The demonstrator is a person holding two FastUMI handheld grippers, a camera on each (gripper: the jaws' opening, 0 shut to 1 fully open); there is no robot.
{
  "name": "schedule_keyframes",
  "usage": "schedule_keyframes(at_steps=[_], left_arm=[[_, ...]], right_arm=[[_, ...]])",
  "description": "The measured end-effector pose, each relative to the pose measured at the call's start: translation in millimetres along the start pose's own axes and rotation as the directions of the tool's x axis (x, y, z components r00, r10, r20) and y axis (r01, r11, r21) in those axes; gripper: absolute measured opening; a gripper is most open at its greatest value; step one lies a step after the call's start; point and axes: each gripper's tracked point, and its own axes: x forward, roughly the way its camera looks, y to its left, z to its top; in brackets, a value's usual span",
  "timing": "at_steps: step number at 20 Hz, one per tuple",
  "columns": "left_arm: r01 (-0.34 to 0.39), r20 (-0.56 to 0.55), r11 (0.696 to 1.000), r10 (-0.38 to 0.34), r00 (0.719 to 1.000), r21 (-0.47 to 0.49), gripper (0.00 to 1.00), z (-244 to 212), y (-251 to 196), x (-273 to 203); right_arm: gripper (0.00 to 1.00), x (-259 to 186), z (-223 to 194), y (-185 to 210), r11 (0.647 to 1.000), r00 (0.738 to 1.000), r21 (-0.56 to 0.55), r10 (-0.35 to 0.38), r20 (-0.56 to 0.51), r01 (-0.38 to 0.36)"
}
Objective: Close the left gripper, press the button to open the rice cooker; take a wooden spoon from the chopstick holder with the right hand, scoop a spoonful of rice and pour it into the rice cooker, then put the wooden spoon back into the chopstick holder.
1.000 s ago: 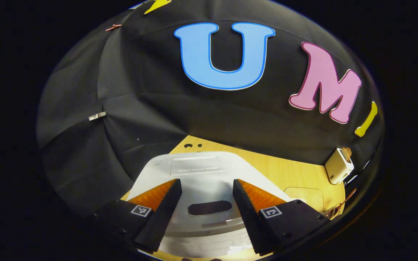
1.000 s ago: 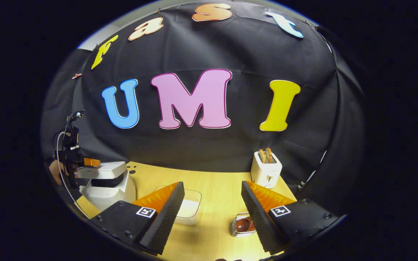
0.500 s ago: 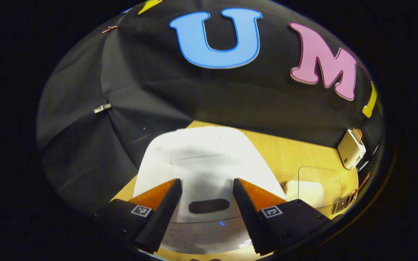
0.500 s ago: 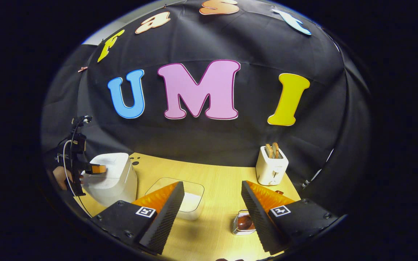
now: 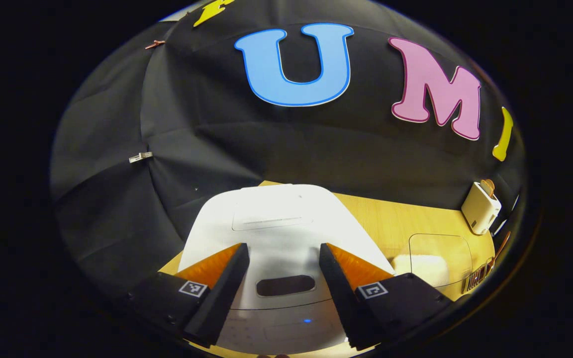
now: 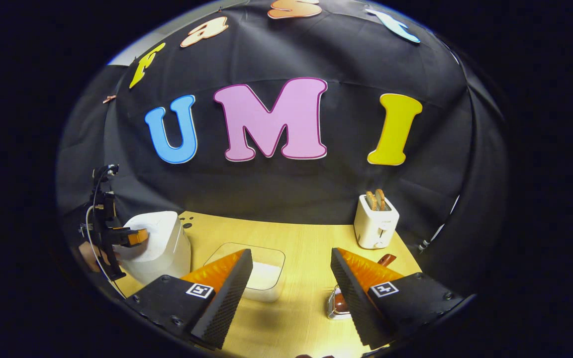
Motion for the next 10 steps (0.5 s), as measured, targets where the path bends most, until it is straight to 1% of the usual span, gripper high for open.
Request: schedule_keyframes(at_steps=[1, 3, 5, 7, 8, 10], left_arm=[[0.006, 0.003, 1.0, -0.006, 1.0, -0.003, 0.94, 1, 0, -2], [0.011, 0.076, 1.0, -0.009, 0.997, -0.02, 0.98, 19, 3, -10], [0.023, 0.183, 0.999, -0.019, 0.983, -0.024, 0.96, 42, 1, -25], [0.048, 0.262, 0.998, -0.038, 0.964, -0.031, 0.96, 61, -2, -39], [0.065, 0.291, 0.997, -0.053, 0.955, -0.034, 0.96, 69, -4, -48], [0.085, 0.312, 0.996, -0.072, 0.947, -0.03, 0.96, 79, -6, -58]], right_arm=[[0.98, -1, 0, -1, 1.0, 1.0, 0.001, -0.005, 0.0, 0.005], [0.98, -5, 4, -6, 1.0, 1.0, 0.004, -0.025, 0.003, 0.025], [0.98, -9, 8, -15, 0.998, 0.998, 0.008, -0.056, 0.01, 0.056], [0.98, -14, 14, -20, 0.996, 0.996, 0.019, -0.082, 0.027, 0.082], [0.98, -18, 17, -22, 0.996, 0.995, 0.019, -0.092, 0.035, 0.092], [0.98, -24, 21, -27, 0.994, 0.993, 0.013, -0.109, 0.047, 0.109]])
